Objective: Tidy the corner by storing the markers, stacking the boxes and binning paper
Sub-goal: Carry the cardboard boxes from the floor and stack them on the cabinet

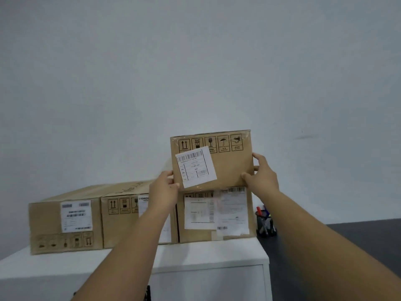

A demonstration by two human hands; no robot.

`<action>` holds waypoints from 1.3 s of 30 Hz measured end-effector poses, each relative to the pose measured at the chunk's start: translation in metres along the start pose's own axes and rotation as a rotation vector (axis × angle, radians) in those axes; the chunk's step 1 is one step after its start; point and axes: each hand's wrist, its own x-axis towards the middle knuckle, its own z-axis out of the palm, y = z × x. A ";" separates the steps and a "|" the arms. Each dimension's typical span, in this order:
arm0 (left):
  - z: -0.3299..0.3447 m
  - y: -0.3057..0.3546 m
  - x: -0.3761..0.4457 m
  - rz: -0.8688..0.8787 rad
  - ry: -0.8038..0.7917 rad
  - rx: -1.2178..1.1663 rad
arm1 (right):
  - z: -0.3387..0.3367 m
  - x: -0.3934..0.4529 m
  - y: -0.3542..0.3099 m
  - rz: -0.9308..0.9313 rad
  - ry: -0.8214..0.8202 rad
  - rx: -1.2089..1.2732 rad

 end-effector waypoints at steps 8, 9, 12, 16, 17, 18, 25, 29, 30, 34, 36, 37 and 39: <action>0.020 -0.012 0.027 0.017 0.024 0.146 | 0.007 0.015 0.043 0.057 0.007 0.029; 0.021 -0.015 0.029 0.014 0.033 0.159 | 0.008 0.015 0.045 0.055 0.006 0.041; 0.022 -0.021 0.034 0.003 0.045 0.180 | 0.012 0.016 0.048 0.057 0.006 0.074; 0.022 -0.023 0.032 0.005 0.023 0.193 | 0.014 0.016 0.045 0.053 0.027 0.043; 0.021 -0.024 0.031 0.005 0.009 0.191 | 0.014 0.016 0.044 0.054 0.025 0.033; 0.021 -0.026 0.030 0.006 -0.006 0.187 | 0.014 0.015 0.043 0.054 0.022 0.022; 0.012 -0.030 0.023 0.071 -0.062 0.183 | 0.014 0.014 0.038 0.054 0.004 -0.021; 0.006 -0.036 0.021 0.114 -0.176 0.202 | 0.018 0.011 0.037 0.064 0.007 -0.046; 0.004 -0.037 0.019 0.125 -0.184 0.218 | 0.020 0.009 0.035 0.054 0.036 -0.081; -0.019 -0.045 0.010 0.077 -0.141 0.303 | 0.041 -0.017 0.010 -0.110 0.277 -0.222; -0.041 -0.055 0.002 0.068 -0.146 0.335 | 0.058 -0.034 -0.008 -0.210 0.247 -0.217; -0.054 -0.061 -0.003 0.060 -0.150 0.351 | 0.070 -0.041 -0.015 -0.259 0.201 -0.228; -0.084 -0.075 -0.017 0.012 -0.150 0.406 | 0.097 -0.059 -0.028 -0.370 0.104 -0.237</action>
